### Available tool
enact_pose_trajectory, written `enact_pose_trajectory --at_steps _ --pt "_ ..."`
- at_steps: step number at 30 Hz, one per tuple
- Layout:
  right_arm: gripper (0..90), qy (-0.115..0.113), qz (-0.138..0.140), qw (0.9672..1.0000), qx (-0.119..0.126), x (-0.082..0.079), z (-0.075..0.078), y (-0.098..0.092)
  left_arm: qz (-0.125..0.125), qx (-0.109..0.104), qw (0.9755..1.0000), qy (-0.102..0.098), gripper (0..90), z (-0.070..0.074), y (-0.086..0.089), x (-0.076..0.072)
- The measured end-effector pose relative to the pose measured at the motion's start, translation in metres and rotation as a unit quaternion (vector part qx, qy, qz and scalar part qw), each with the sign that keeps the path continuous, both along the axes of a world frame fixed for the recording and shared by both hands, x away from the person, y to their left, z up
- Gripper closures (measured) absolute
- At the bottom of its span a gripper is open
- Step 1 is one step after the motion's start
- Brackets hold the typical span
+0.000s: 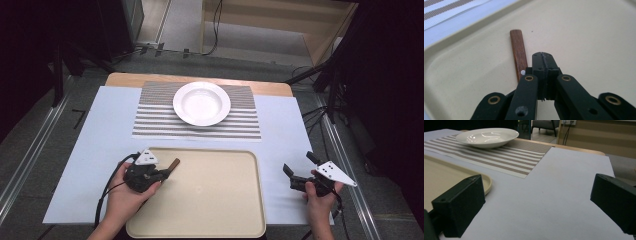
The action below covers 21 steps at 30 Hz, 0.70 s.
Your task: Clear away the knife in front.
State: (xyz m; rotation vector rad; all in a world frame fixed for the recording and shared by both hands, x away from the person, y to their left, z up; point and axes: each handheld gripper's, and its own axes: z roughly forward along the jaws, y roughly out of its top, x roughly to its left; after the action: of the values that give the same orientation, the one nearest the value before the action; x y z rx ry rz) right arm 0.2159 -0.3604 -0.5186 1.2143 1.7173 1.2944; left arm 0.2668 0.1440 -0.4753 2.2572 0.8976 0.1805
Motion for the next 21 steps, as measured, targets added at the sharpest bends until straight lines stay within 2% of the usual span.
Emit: enact_pose_trajectory --at_steps 3,7,13,15,21 --pt "0.0 0.000 0.000 1.0000 -0.001 0.000 0.000 0.000 -0.001 0.030 0.9995 0.002 89.6 -0.010 -0.007 0.005" --pt "0.0 0.001 -0.001 1.0000 0.000 0.000 0.000 0.000 0.005 0.041 0.9991 -0.001 89.7 -0.012 -0.002 0.006" --pt "0.0 0.001 -0.001 1.0000 -0.001 0.000 0.000 0.000 0.022 0.034 0.9992 0.009 89.7 -0.011 0.024 0.010" --pt "0.0 0.000 -0.001 1.0000 -0.001 0.000 0.000 0.000 0.031 0.024 0.9991 0.015 89.7 -0.009 0.036 0.010" --pt "0.0 0.000 -0.002 1.0000 -0.001 0.000 0.000 0.000 0.049 0.024 0.9984 0.016 89.5 -0.011 0.048 0.011"
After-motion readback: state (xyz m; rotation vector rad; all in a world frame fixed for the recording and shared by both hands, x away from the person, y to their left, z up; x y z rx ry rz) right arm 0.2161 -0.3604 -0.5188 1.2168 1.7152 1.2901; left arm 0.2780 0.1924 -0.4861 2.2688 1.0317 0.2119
